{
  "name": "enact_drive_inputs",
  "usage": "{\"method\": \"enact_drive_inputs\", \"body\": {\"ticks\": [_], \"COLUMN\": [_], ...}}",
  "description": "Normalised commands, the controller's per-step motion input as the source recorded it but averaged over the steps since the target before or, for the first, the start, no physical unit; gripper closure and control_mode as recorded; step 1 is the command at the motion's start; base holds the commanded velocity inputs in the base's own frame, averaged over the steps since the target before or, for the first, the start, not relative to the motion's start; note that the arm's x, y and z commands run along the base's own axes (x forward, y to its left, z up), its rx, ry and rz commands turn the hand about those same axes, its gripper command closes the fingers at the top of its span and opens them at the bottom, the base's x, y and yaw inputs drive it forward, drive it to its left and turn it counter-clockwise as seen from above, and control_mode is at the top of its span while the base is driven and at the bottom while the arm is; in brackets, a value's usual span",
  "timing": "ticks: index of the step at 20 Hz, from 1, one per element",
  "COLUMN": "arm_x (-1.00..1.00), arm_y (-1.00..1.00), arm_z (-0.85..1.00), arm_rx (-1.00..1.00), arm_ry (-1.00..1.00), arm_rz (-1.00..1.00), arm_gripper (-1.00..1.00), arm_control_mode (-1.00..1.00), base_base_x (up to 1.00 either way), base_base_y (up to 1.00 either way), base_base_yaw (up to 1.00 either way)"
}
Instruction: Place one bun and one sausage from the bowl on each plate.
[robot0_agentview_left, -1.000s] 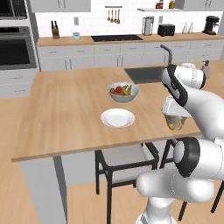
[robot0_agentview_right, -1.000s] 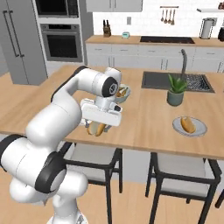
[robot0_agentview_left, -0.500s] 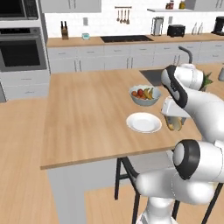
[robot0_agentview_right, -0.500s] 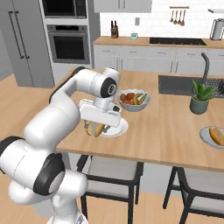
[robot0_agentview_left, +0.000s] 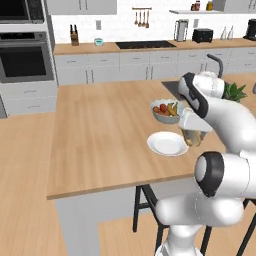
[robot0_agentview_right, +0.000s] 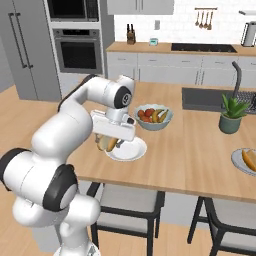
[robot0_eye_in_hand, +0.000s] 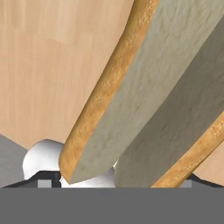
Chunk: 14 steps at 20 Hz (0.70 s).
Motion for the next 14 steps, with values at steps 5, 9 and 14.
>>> {"method": "enact_drive_inputs", "body": {"ticks": [5, 9, 14], "arm_x": [0.8, 0.91, 0.6], "arm_y": [0.26, 0.09, 0.16], "arm_z": [-0.32, -0.24, -0.57], "arm_rx": [0.0, -0.04, -0.19], "arm_ry": [0.0, 0.0, 0.0], "arm_rz": [0.0, 0.0, 0.0], "arm_gripper": [1.0, 1.0, 1.0], "arm_control_mode": [-1.0, -1.0, -1.0], "base_base_x": [0.0, 0.0, 0.0], "base_base_y": [0.0, 0.0, 0.0], "base_base_yaw": [0.0, 0.0, 0.0]}}
